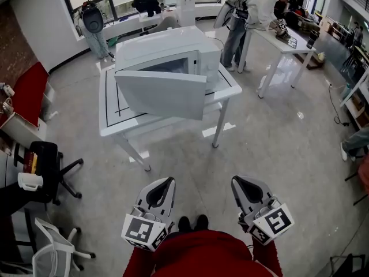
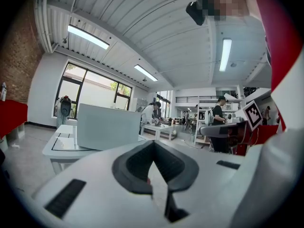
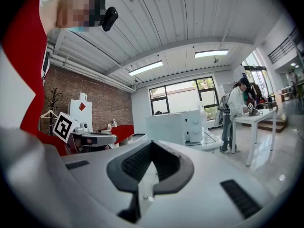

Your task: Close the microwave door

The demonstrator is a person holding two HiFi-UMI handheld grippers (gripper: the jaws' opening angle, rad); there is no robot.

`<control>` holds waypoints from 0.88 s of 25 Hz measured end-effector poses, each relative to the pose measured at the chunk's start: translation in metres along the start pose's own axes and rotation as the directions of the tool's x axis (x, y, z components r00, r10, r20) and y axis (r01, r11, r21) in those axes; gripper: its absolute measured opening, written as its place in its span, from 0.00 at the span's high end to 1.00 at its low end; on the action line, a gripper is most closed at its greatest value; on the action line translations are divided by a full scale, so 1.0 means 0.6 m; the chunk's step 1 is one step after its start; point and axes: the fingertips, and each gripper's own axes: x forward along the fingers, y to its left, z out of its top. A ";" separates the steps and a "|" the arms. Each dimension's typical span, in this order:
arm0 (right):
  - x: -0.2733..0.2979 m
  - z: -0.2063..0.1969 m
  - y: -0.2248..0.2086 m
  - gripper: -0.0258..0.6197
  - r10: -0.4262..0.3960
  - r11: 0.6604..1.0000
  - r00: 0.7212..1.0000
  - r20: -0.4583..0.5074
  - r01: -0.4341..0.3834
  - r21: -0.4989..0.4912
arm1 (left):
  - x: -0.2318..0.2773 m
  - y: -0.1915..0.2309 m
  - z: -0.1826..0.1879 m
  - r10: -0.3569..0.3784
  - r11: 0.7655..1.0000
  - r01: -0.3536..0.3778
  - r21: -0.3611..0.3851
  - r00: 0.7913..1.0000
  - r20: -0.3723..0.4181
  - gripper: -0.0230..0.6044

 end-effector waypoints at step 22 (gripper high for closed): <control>-0.037 -0.001 -0.081 0.94 -0.038 0.999 0.999 0.020 0.038 -0.009 | 0.096 -0.023 0.032 0.006 0.998 -0.007 0.055 1.000 0.020 0.95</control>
